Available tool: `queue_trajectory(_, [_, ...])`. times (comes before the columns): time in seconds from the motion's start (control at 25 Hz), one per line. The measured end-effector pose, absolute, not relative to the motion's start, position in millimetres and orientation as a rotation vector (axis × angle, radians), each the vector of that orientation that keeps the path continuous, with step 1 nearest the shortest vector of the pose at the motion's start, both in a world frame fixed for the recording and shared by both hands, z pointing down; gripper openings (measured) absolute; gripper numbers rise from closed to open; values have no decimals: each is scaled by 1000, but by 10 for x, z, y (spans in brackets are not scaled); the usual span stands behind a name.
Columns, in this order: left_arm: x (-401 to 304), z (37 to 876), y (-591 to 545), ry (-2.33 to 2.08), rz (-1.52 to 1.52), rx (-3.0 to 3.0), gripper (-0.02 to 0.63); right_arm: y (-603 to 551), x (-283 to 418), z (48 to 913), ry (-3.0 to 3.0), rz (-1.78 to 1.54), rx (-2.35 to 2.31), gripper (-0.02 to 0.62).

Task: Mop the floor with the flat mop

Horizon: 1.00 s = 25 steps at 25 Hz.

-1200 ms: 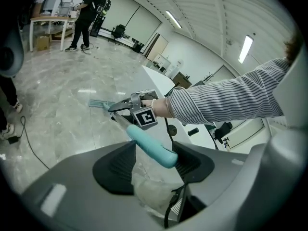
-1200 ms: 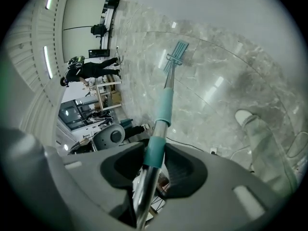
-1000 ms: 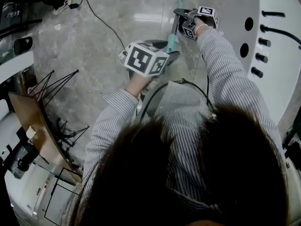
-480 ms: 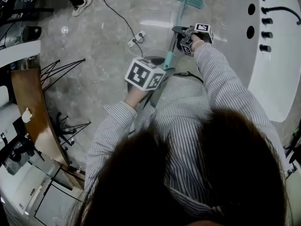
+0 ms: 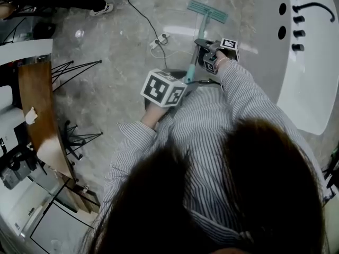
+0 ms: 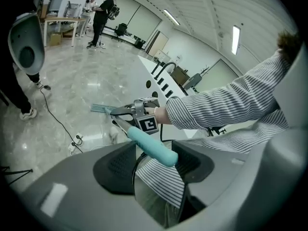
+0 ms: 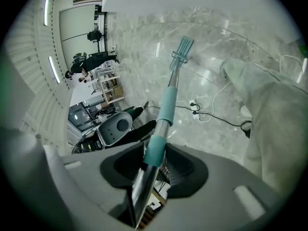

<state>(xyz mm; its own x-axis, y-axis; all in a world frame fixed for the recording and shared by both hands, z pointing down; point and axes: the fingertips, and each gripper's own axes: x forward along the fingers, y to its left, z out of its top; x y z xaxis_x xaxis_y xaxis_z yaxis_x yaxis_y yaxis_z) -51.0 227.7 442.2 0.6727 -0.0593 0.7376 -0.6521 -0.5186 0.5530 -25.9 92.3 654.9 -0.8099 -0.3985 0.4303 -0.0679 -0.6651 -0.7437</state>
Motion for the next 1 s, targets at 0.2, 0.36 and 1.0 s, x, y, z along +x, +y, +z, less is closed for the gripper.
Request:
queue_trajectory(0.2, [-402, 4423, 2405, -559, 838, 1986, 239, 1025, -187, 6529, 1174, -2535, -849, 140])
queue_trajectory(0.36, [-435, 4430, 2394, -569, 826, 1991, 246, 1041, -211, 6551, 1179, -2538, -833, 140])
queue_trajectory(1.0, [-196, 4483, 2366, -522, 901, 2056, 295, 1063, -81, 6545, 1150, -2534, -836, 138])
